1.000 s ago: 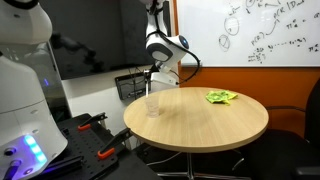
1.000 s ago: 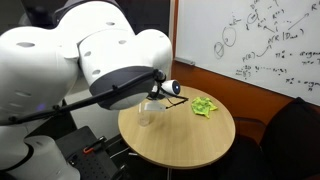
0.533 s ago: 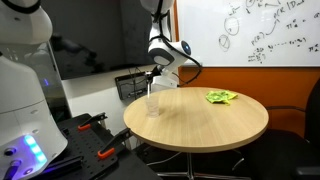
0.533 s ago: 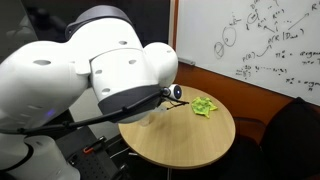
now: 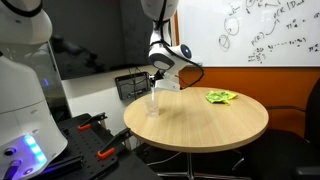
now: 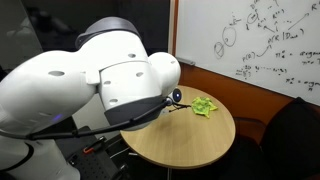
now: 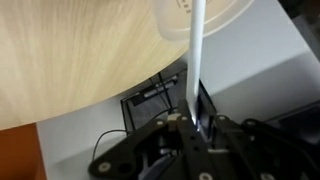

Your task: Put the pen in the cup

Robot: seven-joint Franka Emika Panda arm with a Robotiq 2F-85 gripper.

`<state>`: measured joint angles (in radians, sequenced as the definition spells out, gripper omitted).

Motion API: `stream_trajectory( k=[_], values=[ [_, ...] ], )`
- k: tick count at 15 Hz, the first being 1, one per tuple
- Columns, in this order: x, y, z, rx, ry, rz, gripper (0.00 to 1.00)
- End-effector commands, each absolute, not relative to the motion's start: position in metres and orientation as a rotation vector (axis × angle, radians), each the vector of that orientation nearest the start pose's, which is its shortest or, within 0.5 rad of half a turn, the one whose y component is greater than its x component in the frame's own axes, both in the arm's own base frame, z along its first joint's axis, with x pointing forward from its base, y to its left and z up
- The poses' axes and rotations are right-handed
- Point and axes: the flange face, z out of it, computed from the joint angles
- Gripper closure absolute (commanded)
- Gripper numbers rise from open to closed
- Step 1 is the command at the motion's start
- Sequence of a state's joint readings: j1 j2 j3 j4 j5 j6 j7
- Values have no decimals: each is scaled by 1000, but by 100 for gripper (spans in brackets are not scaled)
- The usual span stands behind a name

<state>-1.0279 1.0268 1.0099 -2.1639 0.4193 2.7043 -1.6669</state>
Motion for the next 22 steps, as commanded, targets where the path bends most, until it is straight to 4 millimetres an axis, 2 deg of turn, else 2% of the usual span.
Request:
stream_trajectory(
  k=[1,2,3,6,10,12,16,18,22],
  values=[
    [551,19,114,-2013,-1107,-735,96],
    [550,18,112,-2016,-1112,-724,96],
    [549,17,110,-2020,-1121,-710,65],
    [546,18,110,-2036,-1132,-680,44],
    [541,29,126,-2108,-1131,-608,13],
    [535,39,137,-2169,-1108,-536,1],
    [518,69,162,-2264,-1066,-369,0],
    [511,83,173,-2337,-1055,-340,0],
    [505,94,188,-2476,-1045,-298,0]
  ],
)
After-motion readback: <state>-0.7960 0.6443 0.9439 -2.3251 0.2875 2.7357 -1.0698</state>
